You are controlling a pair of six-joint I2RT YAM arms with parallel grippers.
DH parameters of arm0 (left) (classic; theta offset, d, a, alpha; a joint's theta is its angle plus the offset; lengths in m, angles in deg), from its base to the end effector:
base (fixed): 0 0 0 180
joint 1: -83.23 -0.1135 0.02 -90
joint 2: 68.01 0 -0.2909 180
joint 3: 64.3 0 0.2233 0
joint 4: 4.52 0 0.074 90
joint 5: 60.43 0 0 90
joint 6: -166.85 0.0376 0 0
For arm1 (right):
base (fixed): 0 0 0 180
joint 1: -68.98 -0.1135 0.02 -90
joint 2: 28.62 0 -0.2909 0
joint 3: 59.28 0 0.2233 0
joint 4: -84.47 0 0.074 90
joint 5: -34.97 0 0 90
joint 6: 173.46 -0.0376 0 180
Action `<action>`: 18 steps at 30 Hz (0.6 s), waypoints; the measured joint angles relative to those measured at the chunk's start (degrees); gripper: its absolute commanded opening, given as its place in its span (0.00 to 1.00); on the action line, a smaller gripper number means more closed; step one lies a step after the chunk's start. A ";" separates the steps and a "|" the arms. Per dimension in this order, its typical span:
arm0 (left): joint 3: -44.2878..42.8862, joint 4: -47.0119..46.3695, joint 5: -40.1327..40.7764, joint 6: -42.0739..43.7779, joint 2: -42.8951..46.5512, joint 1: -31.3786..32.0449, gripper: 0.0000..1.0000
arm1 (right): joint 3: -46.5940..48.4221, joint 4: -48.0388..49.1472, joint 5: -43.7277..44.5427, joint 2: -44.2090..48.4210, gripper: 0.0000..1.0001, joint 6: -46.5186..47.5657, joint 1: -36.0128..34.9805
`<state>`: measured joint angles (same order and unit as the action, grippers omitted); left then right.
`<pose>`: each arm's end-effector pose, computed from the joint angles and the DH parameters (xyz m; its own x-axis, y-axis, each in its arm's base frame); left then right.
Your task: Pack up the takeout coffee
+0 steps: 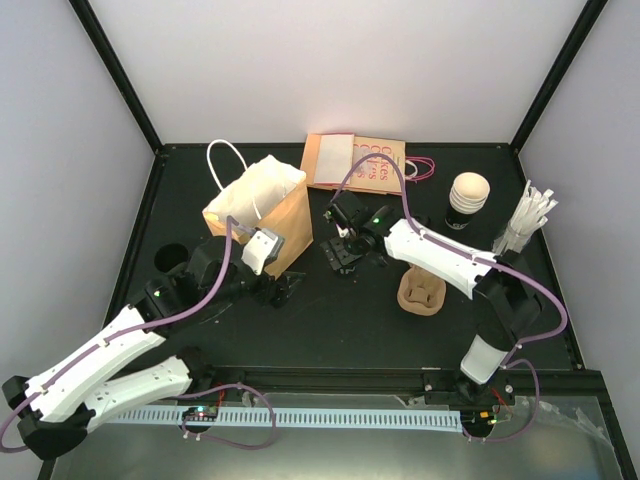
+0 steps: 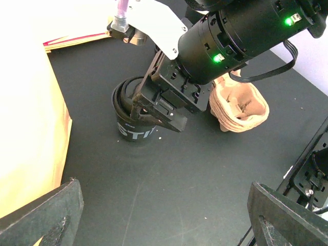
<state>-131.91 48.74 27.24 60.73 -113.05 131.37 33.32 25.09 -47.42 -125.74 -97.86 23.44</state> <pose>0.0767 -0.0879 0.3481 -0.5403 0.1873 -0.8204 0.6428 0.7211 -0.2587 0.2330 0.2303 0.2846 -0.7750 -0.4378 -0.4557 -0.4893 0.8721 -0.0058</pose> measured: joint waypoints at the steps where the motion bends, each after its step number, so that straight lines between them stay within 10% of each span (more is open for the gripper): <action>1: 0.00 0.04 0.00 0.00 -0.09 0.00 0.90 | 0.00 0.00 0.02 -0.13 0.90 -0.07 0.07; 18: 0.00 0.04 0.00 0.00 -0.09 0.00 0.90 | 0.04 -0.37 0.28 -1.18 0.75 -0.24 0.31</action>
<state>-131.91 48.78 27.24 60.73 -113.14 131.37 33.36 24.72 -47.13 -126.92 -98.10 23.75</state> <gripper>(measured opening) 0.902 0.768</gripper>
